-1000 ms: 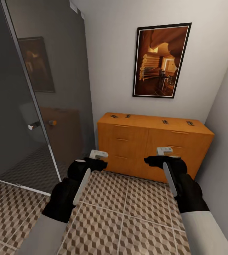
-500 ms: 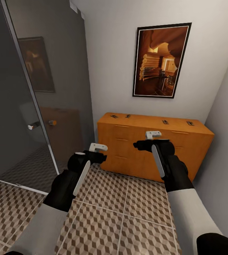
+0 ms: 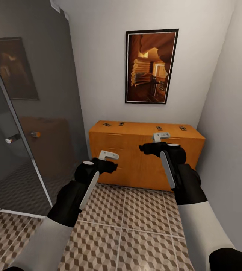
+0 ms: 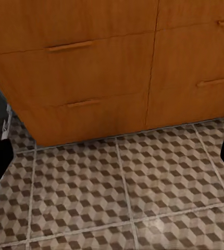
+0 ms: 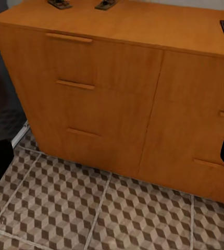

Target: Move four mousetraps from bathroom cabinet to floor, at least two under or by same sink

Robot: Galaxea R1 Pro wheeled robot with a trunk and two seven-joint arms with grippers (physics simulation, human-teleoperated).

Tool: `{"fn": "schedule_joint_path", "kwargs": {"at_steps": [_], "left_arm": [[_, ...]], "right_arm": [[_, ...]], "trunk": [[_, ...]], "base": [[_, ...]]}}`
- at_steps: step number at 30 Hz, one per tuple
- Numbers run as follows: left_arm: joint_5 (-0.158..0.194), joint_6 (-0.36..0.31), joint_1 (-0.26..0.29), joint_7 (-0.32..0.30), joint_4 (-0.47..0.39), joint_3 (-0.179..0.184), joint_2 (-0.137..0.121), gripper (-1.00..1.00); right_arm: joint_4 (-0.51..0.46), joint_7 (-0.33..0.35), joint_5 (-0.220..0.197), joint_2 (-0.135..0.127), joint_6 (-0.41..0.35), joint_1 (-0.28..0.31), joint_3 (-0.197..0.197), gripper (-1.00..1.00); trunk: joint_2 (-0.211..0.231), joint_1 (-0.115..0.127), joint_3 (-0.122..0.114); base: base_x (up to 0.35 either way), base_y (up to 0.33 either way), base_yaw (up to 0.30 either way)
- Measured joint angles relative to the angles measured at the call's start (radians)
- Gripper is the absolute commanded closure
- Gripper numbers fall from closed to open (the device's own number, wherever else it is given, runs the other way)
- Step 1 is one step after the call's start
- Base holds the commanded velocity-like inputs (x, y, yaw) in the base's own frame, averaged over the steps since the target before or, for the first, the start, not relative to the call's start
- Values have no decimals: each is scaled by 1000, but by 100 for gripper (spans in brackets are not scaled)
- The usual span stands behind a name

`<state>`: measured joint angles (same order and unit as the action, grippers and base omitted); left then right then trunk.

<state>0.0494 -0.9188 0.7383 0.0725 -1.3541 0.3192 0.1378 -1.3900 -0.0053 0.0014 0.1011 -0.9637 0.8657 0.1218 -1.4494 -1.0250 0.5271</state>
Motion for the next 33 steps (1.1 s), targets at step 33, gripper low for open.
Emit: {"fn": "schedule_joint_path", "kwargs": {"at_steps": [33], "left_arm": [[118,3,0,7,-7,83,-10,-100]], "right_arm": [[-1,-1,-1,3,0,0,72,-100]], "trunk": [[0,0,-12]], "base": [[38,0,-123]]}}
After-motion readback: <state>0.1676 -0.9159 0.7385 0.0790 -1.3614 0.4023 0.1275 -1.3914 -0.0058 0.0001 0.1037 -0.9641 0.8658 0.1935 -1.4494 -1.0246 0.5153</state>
